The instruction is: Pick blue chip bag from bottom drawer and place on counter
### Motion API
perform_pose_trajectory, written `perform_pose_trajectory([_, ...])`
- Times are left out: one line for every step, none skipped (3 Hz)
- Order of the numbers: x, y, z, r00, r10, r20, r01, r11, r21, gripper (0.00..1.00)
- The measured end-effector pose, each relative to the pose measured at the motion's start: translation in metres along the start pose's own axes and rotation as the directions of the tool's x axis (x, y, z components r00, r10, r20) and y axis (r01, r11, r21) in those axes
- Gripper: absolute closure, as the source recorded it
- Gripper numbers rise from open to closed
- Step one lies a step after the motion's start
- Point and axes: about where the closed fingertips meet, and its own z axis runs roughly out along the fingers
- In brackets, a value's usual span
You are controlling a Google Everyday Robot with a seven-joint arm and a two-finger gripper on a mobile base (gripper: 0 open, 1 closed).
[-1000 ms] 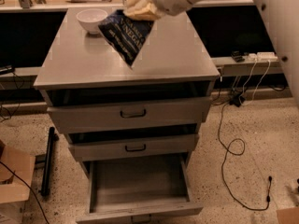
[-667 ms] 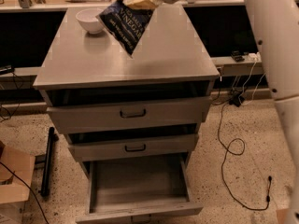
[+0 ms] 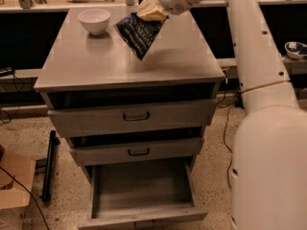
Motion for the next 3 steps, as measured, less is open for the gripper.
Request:
perform_pose_trajectory([0.046, 0.007, 0.032, 0.997, 0.083, -0.009, -0.083, 0.9955, -0.045, 0.32])
perform_pose_trajectory([0.058, 0.007, 0.039, 0.995, 0.101, -0.010, -0.102, 0.9936, -0.050, 0.08])
perform_pose_trajectory([0.058, 0.007, 0.039, 0.995, 0.101, -0.010, -0.102, 0.9936, -0.050, 0.00])
